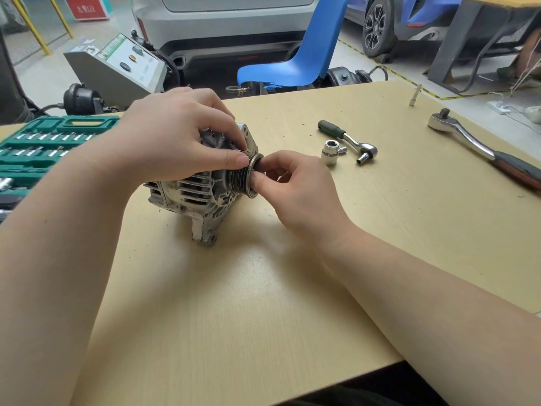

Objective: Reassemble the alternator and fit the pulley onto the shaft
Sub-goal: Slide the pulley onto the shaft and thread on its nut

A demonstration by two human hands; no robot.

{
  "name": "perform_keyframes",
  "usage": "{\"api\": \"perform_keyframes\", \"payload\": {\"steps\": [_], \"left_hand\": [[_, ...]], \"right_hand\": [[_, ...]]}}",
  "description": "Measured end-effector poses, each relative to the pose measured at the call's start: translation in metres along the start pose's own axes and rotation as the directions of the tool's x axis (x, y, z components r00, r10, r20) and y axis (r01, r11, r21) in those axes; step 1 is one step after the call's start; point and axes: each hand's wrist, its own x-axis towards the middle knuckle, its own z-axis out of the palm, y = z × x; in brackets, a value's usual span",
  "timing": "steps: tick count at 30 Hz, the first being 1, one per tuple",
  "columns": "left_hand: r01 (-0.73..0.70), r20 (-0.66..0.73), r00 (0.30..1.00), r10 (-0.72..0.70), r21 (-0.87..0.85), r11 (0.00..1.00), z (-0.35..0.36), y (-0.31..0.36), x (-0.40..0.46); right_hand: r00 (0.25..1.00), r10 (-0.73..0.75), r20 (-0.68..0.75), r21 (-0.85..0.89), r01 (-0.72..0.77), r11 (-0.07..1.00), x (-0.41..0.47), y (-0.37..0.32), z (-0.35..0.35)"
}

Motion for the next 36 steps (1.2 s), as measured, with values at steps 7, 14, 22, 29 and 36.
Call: {"api": "perform_keyframes", "payload": {"steps": [7,14,22,29,36], "left_hand": [[0.006,-0.011,1.000,-0.006,-0.009,1.000,0.0009,-0.0005,-0.0006],[0.008,-0.003,1.000,-0.008,0.001,1.000,-0.0003,-0.0003,-0.0006],[0.007,-0.009,1.000,-0.007,0.000,1.000,-0.0004,0.0009,-0.0013],[0.009,-0.007,1.000,-0.009,0.008,1.000,0.0002,0.0000,-0.0005],[0.013,-0.013,1.000,-0.012,0.008,1.000,0.0001,0.0012,-0.0012]], "right_hand": [[1.000,0.018,0.012,-0.035,-0.018,0.999,0.0000,-0.0006,0.0000],[0.993,0.115,0.025,0.003,-0.116,0.993,0.0017,-0.0021,0.0003],[0.993,-0.118,0.011,-0.077,0.118,0.990,-0.0019,-0.0016,-0.0023],[0.997,0.064,0.032,-0.025,-0.063,0.998,0.0001,-0.0023,-0.0006],[0.997,-0.074,0.011,-0.045,0.075,0.996,-0.0020,-0.0016,-0.0050]]}}
